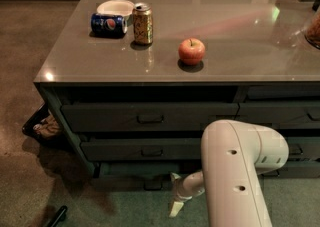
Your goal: Open bottom drawer
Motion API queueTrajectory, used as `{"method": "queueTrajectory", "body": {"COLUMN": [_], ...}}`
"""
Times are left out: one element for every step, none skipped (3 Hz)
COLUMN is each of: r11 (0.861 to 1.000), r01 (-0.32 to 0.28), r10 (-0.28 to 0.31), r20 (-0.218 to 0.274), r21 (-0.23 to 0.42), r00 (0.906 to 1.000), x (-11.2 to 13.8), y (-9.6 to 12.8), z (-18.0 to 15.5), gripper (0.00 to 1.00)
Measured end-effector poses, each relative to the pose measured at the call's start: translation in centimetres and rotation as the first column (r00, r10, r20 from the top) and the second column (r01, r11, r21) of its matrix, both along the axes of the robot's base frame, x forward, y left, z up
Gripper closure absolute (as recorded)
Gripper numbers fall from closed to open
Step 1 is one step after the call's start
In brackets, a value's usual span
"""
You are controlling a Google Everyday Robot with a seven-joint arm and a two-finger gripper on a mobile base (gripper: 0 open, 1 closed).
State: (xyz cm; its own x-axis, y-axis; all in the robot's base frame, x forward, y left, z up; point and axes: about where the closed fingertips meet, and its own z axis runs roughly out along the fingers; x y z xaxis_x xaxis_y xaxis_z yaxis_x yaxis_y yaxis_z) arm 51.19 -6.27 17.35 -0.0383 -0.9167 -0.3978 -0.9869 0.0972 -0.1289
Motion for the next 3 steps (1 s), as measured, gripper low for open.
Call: {"method": "queueTrajectory", "body": {"r11": [1.000, 0.999, 0.999], "r01": [-0.005, -0.037, -0.039], "r10": [0.005, 0.037, 0.040], "r20": [0.008, -0.010, -0.063], "r21": [-0.003, -0.010, 0.021], "r00": [1.0000, 0.9993, 0.9972], "x": [0.5, 2.0, 2.0], "y": [0.2, 1.4, 2.0], "z": [0.1, -0.7, -2.8], "gripper": [0.00, 0.00, 0.00]}}
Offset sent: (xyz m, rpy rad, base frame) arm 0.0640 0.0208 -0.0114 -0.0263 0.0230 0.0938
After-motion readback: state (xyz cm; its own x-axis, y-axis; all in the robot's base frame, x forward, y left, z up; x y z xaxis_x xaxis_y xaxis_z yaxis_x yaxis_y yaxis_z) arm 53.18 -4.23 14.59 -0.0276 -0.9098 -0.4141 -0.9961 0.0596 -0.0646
